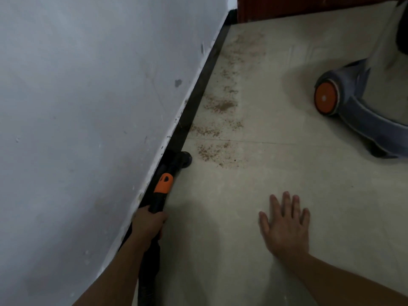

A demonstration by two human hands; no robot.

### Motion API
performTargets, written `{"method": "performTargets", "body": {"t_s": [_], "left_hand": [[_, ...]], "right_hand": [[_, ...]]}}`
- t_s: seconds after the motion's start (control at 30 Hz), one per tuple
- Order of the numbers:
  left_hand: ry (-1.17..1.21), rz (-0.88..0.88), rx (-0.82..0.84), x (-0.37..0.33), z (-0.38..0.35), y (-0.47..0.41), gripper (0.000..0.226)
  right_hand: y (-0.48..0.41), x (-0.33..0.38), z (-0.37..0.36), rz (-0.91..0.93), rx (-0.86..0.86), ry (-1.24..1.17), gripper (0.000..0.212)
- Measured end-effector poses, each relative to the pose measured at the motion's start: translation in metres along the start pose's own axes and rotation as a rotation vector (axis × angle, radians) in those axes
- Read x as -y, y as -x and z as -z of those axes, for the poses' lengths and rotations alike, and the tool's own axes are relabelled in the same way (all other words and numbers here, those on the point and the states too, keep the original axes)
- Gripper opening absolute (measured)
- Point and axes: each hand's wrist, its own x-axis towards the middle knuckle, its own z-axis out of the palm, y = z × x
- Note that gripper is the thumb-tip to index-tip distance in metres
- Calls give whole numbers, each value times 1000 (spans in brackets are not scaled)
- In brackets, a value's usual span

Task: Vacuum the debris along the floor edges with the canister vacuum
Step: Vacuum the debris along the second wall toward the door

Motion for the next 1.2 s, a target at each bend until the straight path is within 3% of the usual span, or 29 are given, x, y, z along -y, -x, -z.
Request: {"method": "performTargets", "body": {"t_s": [0.13, 0.33, 0.5, 0.67, 0.83, 1.0, 1.2], "left_hand": [[-35, -34, 214, -18, -24, 4, 13], [5, -50, 34, -20, -22, -15, 12], [-78, -61, 238, -41, -31, -19, 13], [-86, -111, 33, -48, -37, -35, 12], [-99, -97, 272, -68, -50, -40, 14], [-100, -139, 165, -74, -58, -45, 19], [-190, -82, 320, -49, -25, -18, 13]], "right_hand": [[2, 3, 2, -12, -5, -1, 75], [1, 2, 3, -4, -30, 5, 72], [1, 2, 1, -8, -54, -17, 71], [0, 2, 0, 8, -91, -26, 69], [1, 2, 0, 18, -94, -28, 70], [-2, 3, 3, 12, -42, -32, 74], [-1, 0, 3, 8, 16, -37, 74]]}}
